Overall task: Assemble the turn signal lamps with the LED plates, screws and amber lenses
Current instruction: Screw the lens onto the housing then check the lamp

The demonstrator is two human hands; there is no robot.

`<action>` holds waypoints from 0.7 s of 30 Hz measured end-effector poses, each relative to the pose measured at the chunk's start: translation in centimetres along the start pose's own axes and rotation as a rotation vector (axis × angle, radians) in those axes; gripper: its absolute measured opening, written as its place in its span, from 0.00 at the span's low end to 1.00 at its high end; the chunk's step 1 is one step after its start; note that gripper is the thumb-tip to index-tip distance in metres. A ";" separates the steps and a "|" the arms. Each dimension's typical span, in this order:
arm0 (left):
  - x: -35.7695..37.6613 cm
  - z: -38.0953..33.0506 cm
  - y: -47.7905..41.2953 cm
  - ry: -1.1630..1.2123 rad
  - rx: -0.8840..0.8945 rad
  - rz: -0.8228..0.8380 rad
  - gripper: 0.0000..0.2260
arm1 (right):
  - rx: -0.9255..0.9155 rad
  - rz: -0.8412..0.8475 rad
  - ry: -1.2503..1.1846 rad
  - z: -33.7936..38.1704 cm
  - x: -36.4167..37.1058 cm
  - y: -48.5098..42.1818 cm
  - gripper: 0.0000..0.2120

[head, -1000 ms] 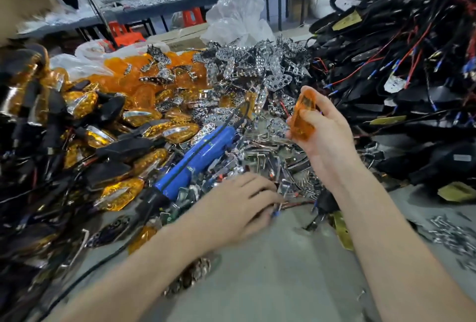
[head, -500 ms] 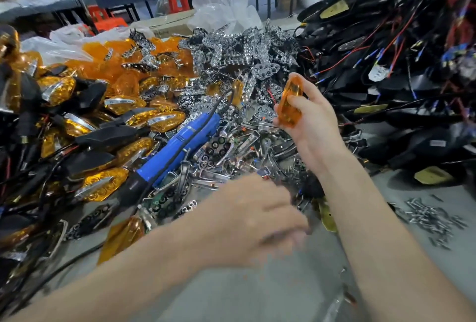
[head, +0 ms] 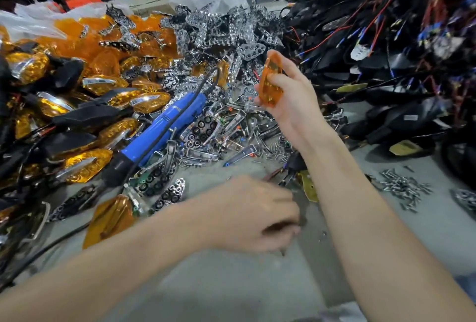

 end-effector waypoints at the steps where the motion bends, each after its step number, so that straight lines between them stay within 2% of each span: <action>1: -0.4 -1.9 0.4 0.033 -0.083 0.118 0.08 | 0.007 0.007 -0.003 -0.1 0.1 0.0 0.19; 4: 0.0 -1.1 1.1 0.111 -0.314 0.134 0.05 | 0.029 0.036 -0.046 -0.4 0.2 0.1 0.18; 5: 0.3 -1.9 0.9 0.176 -0.334 0.157 0.04 | 0.036 0.044 -0.073 -0.5 0.2 0.0 0.18; 7: 0.5 -1.9 0.8 0.248 -0.391 0.105 0.06 | 0.048 0.059 -0.125 -0.6 0.2 0.0 0.16; 10: 0.8 -1.1 1.3 0.233 -0.413 0.089 0.13 | 0.072 0.079 -0.188 -0.7 0.2 0.0 0.11; 12: 0.1 -0.5 1.0 0.251 -0.465 -0.054 0.14 | 0.078 0.080 -0.190 -0.6 0.2 0.1 0.11; 14: -1.2 1.6 1.0 0.387 -0.610 -0.330 0.10 | 0.076 0.072 -0.183 -0.5 0.3 0.0 0.11; 17: -3.3 4.2 0.4 0.643 -0.820 -0.715 0.09 | 0.093 0.069 -0.231 -0.5 0.6 -0.1 0.13; 19: -4.2 5.5 -0.2 0.651 -0.841 -0.837 0.10 | 0.140 0.084 -0.288 -1.0 0.8 -0.2 0.12; 21: -4.5 6.4 -0.8 0.592 -0.824 -0.890 0.12 | 0.178 0.090 -0.334 -1.5 1.0 -0.3 0.13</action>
Point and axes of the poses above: each hand's wrist, its own y-axis away from the middle knuckle, its own x-axis out of the palm, z = x × y, the point moved 2 cm from there along -y, towards the middle knuckle, and after that the axes turned 13 degrees about x, right-handed, at the moved point
